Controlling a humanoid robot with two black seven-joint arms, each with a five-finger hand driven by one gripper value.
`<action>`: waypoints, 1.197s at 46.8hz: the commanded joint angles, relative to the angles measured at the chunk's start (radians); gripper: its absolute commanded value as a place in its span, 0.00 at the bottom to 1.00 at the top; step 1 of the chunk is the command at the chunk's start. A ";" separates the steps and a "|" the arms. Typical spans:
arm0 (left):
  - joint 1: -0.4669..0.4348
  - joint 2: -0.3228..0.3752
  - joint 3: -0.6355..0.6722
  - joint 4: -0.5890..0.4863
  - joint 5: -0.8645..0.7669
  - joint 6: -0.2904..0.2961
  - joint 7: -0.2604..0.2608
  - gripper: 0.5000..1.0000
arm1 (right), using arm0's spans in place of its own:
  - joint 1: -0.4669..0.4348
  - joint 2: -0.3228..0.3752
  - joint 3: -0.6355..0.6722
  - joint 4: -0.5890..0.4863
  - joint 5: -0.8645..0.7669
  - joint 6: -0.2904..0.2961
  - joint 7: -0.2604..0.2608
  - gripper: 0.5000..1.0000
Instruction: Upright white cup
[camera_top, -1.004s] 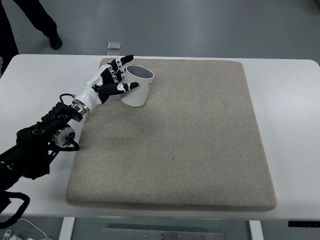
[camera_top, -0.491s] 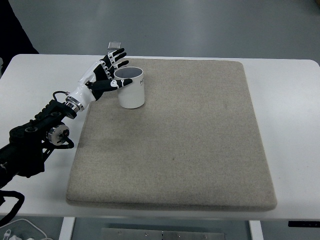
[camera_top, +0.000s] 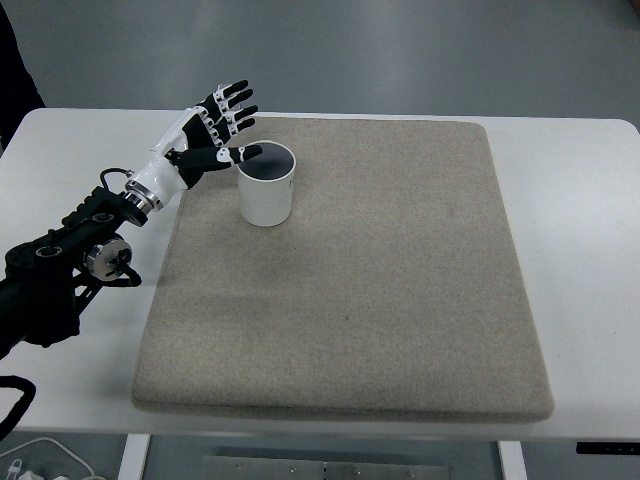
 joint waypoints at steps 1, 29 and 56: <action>-0.013 0.004 -0.016 -0.011 0.000 0.003 0.000 0.99 | 0.000 0.000 0.001 0.001 0.000 0.000 0.000 0.86; -0.153 0.002 -0.007 0.092 -0.090 0.115 0.000 0.98 | 0.001 0.000 -0.002 0.001 -0.002 0.000 0.000 0.86; -0.184 0.002 -0.014 0.135 -0.298 0.117 0.000 0.98 | 0.001 0.000 -0.002 0.001 -0.005 -0.005 0.000 0.86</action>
